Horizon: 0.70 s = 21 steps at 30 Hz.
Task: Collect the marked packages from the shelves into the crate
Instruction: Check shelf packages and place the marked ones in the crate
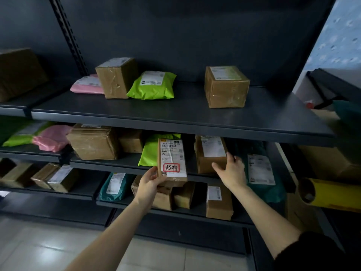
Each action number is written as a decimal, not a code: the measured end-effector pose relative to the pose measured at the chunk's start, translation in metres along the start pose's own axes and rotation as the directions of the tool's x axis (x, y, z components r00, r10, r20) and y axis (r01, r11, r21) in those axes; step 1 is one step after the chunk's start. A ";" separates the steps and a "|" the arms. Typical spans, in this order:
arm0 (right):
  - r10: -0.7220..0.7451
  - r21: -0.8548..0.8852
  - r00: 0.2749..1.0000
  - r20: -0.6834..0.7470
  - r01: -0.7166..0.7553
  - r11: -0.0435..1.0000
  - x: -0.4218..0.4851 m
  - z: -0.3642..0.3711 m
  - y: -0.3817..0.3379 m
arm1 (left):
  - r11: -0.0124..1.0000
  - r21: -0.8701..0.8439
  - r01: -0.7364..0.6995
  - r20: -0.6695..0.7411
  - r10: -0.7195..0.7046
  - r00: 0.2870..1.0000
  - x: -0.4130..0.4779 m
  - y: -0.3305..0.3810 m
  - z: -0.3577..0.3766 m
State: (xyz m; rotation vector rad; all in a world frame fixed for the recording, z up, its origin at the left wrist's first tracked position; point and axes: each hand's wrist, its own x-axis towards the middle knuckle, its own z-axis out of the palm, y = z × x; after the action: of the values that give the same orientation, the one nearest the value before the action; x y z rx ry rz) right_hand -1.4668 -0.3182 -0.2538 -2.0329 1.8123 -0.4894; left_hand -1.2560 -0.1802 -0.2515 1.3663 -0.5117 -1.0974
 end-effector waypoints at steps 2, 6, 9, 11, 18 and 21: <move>0.018 -0.098 1.000 0.014 -0.017 0.995 0.008 0.007 -0.015 | 1.000 0.012 0.001 0.006 -0.001 1.000 0.000 -0.004 -0.006; 0.095 -0.204 0.991 0.093 -0.075 0.976 0.025 0.019 -0.037 | 1.000 0.015 0.002 0.003 -0.002 1.000 0.000 -0.014 -0.017; 0.095 -0.223 0.995 0.005 -0.091 0.970 0.026 0.027 -0.041 | 1.000 0.013 -0.003 -0.011 0.003 1.000 0.001 -0.015 -0.023; 0.069 -0.205 0.996 -0.049 -0.077 0.976 0.019 0.031 -0.039 | 1.000 0.018 -0.007 -0.019 0.007 1.000 0.003 -0.016 -0.026; 0.040 -0.157 0.999 -0.009 -0.041 0.987 0.007 0.030 -0.030 | 0.999 0.023 -0.040 -0.037 0.041 0.998 0.003 -0.009 -0.028; -0.069 -0.162 0.995 -0.068 0.057 0.985 0.000 0.028 -0.039 | 0.999 0.003 -0.038 -0.059 0.039 0.998 0.001 -0.004 -0.036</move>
State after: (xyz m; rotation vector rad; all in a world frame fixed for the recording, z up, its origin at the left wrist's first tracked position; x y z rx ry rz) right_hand -1.4194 -0.3129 -0.2586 -2.2118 1.8898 -0.4558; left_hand -1.2270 -0.1621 -0.2627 1.3805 -0.4943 -1.0229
